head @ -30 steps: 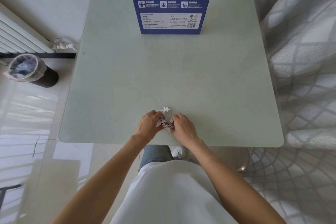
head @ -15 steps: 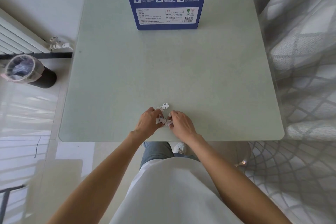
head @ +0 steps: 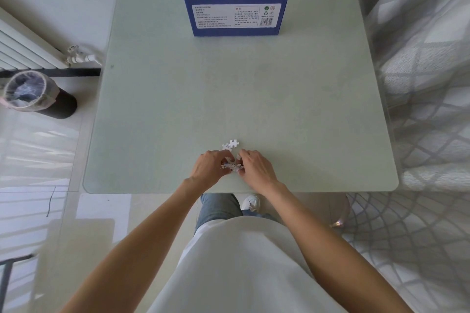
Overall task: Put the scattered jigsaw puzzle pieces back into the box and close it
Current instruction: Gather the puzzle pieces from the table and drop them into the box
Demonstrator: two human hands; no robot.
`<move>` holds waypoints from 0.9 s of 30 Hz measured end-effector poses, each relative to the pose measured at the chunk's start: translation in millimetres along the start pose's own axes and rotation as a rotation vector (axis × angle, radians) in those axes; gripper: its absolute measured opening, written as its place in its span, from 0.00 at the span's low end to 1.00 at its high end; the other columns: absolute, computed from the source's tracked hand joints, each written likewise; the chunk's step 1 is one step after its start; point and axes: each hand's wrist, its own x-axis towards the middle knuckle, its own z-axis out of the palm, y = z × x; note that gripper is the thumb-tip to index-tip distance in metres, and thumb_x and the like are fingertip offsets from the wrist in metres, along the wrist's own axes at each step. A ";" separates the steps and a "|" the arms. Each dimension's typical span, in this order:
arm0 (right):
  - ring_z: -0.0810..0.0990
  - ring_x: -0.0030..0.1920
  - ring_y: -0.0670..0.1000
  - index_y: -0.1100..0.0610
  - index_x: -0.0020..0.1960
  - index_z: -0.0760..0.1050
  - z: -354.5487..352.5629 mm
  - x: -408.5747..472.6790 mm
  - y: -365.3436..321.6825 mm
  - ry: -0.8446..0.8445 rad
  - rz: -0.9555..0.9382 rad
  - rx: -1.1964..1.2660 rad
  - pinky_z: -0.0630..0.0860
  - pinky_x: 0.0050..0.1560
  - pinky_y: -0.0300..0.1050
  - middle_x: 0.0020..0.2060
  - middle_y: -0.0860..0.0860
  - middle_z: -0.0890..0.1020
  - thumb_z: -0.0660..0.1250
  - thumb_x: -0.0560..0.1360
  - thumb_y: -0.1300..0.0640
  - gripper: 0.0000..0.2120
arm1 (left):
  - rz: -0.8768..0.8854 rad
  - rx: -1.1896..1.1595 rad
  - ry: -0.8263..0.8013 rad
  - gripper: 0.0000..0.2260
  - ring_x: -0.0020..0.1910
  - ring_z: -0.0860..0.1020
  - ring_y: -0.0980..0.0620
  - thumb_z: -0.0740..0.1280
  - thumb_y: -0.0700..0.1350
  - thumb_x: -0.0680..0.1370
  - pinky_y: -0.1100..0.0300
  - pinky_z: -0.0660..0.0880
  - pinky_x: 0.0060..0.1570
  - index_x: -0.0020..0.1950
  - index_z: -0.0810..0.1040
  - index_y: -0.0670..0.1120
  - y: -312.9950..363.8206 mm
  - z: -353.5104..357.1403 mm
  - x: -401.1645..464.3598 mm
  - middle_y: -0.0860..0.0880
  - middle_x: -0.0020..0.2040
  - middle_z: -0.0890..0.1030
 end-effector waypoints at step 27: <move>0.77 0.50 0.56 0.59 0.57 0.72 -13.9 11.9 5.9 -0.028 0.043 -0.052 0.69 0.43 0.44 0.54 0.54 0.73 0.67 0.74 0.57 0.13 | -0.199 -0.117 0.121 0.12 0.47 0.79 0.44 0.70 0.42 0.74 0.59 0.70 0.45 0.57 0.76 0.45 11.8 19.3 -20.7 0.45 0.55 0.76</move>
